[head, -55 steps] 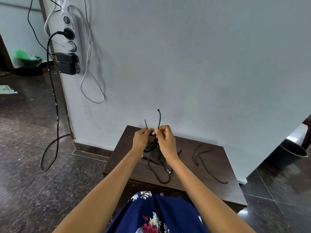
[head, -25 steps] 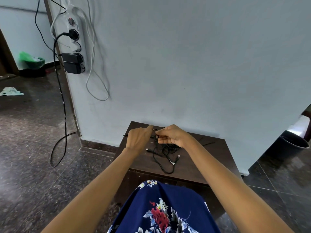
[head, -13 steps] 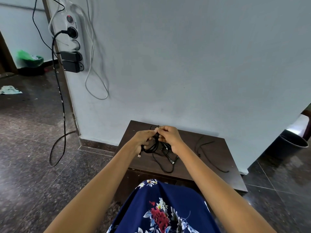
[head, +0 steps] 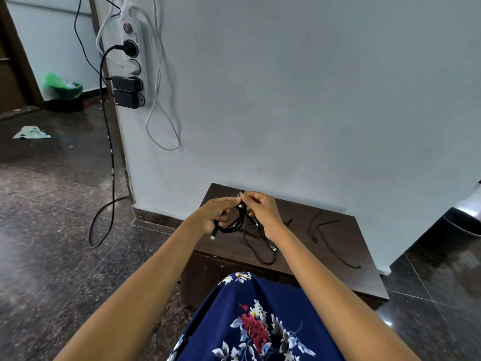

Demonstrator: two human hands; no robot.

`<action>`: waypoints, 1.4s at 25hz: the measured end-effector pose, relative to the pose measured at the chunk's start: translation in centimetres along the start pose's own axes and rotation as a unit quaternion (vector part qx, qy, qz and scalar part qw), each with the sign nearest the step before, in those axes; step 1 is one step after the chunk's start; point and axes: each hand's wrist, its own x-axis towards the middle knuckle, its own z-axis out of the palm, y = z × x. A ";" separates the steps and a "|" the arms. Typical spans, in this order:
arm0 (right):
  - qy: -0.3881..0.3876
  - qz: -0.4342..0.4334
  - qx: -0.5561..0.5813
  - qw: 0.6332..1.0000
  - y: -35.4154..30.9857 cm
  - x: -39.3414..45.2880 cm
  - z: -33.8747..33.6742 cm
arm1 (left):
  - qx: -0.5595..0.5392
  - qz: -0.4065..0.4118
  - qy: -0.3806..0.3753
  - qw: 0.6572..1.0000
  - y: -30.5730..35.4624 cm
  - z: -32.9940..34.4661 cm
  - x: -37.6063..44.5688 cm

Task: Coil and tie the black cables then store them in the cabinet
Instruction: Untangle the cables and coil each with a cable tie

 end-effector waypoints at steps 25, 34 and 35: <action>0.070 -0.135 -0.082 0.985 -0.3 -1.2 1.7 | -0.071 0.027 0.061 0.995 1.3 1.4 -1.2; 0.113 -0.109 -0.016 0.987 0.7 -1.5 1.5 | -0.084 -0.006 0.110 0.990 1.0 2.2 -1.2; 0.109 -0.114 -0.021 0.987 0.8 -1.5 1.5 | -0.088 -0.011 0.111 0.990 0.9 2.3 -1.2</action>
